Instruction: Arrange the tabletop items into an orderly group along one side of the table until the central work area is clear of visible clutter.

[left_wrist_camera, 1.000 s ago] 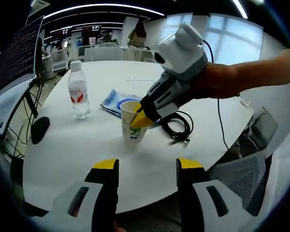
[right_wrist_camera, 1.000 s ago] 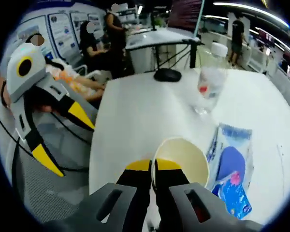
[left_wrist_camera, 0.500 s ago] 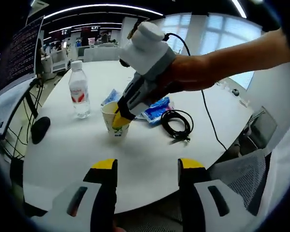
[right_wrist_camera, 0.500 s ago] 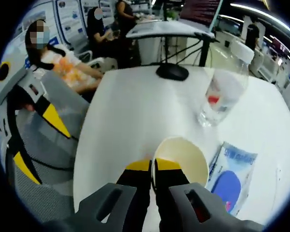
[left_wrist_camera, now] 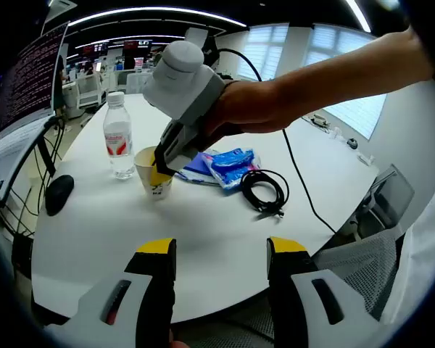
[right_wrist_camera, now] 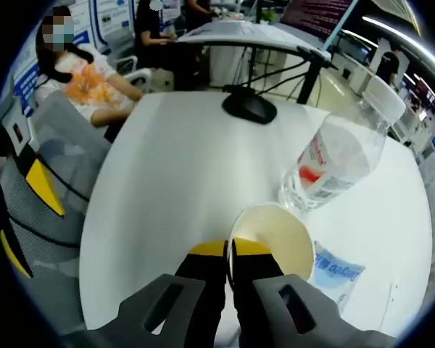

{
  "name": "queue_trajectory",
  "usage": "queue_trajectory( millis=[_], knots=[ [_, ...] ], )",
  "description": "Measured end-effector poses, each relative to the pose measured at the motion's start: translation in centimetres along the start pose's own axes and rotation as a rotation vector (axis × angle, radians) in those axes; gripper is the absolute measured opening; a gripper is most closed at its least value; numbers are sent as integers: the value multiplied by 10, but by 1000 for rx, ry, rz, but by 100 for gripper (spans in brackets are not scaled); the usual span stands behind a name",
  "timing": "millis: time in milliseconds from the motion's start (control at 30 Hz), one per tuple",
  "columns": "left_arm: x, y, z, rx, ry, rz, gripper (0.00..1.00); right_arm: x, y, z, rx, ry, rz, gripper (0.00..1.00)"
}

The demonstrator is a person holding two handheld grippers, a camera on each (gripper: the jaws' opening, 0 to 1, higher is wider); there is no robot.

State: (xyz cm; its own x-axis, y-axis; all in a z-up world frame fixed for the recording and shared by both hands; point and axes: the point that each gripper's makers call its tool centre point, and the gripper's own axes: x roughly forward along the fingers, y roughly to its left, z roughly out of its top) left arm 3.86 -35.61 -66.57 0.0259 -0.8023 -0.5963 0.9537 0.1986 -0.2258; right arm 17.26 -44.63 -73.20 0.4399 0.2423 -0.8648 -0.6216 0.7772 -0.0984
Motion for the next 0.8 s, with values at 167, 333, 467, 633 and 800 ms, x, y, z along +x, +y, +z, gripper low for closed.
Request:
queue_trajectory(
  millis=[167,333,467,633,800],
  knots=[
    [-3,5,0,-6,-2,6,49,3,-16,-1,-17,22,-28,0],
    [-3,10,-2,-15,1,11,49,6,-34,-4,-11,38,-51,0],
    [-3,13,0,-22,-1,14,49,5,-43,-9,-14,66,-69,0],
    [-2,15,2,-25,-5,16,49,3,-52,-21,9,85,-73,0],
    [-1,19,4,-24,-6,16,49,0,-56,-32,34,94,-71,0]
  ],
)
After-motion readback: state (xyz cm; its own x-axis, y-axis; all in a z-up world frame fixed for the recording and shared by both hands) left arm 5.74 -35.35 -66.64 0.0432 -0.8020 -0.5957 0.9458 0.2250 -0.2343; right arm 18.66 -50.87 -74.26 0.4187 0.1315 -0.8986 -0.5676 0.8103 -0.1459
